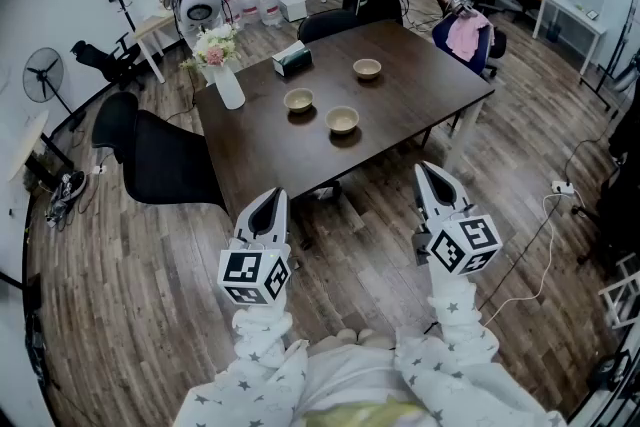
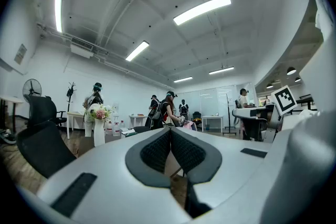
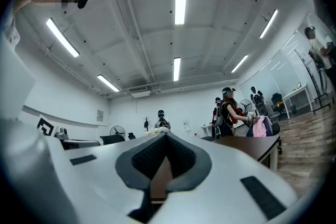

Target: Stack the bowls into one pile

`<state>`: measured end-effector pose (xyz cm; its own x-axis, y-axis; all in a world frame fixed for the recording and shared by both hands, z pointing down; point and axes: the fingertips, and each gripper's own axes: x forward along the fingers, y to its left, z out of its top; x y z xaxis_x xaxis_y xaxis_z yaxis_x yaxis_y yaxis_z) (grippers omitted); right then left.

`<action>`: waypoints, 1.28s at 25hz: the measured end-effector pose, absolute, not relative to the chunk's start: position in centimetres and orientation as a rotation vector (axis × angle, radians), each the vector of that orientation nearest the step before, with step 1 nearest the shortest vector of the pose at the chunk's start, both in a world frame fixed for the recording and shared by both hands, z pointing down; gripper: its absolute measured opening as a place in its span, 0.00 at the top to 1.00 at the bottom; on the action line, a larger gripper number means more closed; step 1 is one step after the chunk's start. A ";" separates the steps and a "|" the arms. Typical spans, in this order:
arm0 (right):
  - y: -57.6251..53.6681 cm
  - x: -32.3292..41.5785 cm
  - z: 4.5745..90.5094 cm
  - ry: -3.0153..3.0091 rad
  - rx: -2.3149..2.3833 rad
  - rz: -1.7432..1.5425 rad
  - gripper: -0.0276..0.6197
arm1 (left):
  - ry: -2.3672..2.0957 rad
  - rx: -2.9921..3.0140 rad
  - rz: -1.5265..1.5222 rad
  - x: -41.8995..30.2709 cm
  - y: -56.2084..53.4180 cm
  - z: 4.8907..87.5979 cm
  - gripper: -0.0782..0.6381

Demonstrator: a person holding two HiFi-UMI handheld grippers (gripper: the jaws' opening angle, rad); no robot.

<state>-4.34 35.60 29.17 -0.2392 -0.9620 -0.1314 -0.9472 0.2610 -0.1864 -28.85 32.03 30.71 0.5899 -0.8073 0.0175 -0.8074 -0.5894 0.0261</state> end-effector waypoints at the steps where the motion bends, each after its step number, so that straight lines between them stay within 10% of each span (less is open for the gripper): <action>1: 35.5 -4.3 29.1 2.310 -1.785 -0.102 0.92 | -1.409 2.773 0.006 -28.8 31.9 30.6 0.85; 32: 33.0 -0.1 30.3 2.281 -1.738 -0.187 0.92 | -1.411 2.774 0.066 -23.6 30.4 31.3 0.85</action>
<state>-0.14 32.99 30.33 -0.2458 -0.9603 -0.1323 -0.9258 0.2730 -0.2614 -23.56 30.42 31.33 0.5882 -0.8071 0.0506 -0.8083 -0.5887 0.0065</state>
